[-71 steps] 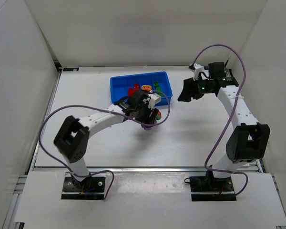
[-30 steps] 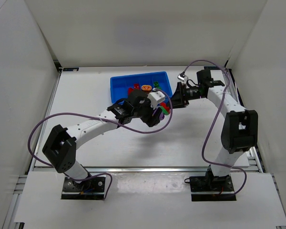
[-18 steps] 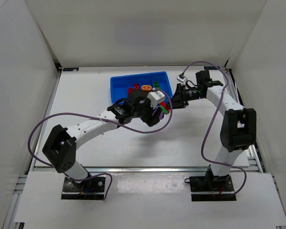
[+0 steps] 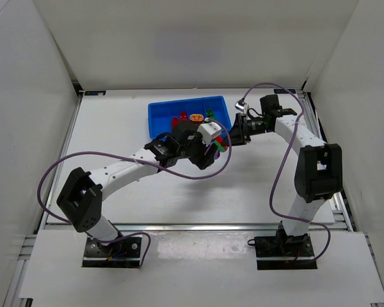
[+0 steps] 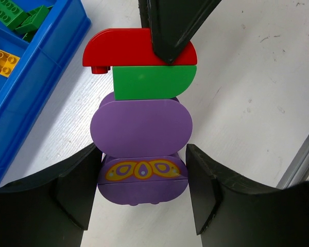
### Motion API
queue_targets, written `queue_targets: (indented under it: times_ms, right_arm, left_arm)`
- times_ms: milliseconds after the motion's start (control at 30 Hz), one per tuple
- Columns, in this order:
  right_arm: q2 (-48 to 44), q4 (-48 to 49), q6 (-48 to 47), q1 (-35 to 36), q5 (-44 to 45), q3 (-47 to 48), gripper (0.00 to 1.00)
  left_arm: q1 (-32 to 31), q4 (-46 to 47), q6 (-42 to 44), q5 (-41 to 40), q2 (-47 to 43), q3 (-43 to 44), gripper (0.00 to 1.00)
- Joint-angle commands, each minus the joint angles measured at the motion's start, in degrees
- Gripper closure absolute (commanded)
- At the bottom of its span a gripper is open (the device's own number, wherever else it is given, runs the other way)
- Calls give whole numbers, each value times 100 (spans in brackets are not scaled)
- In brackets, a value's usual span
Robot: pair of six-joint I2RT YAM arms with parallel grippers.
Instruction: Sort the legos into containers by color
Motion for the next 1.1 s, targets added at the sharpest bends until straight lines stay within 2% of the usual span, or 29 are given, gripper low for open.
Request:
queue_targets:
  times_ms: [0,233,600,1067]
  right_arm:
    - [-107,151,32,31,-445,229,100]
    - [-72,344,252,-425,-419,704,100]
    - [77,142,23,-681,-401,1047,100]
    - [-116,-148,-381,-681,-172,661,100]
  left_arm:
    - [-39,211,-159,-99,-370,-147,80]
    - [-48,70,-195,-214,-661,-604,81]
    - [-39,35,-160,-362,-731,-640,82]
    - [339,-141,-599,-82,-898,-683,82]
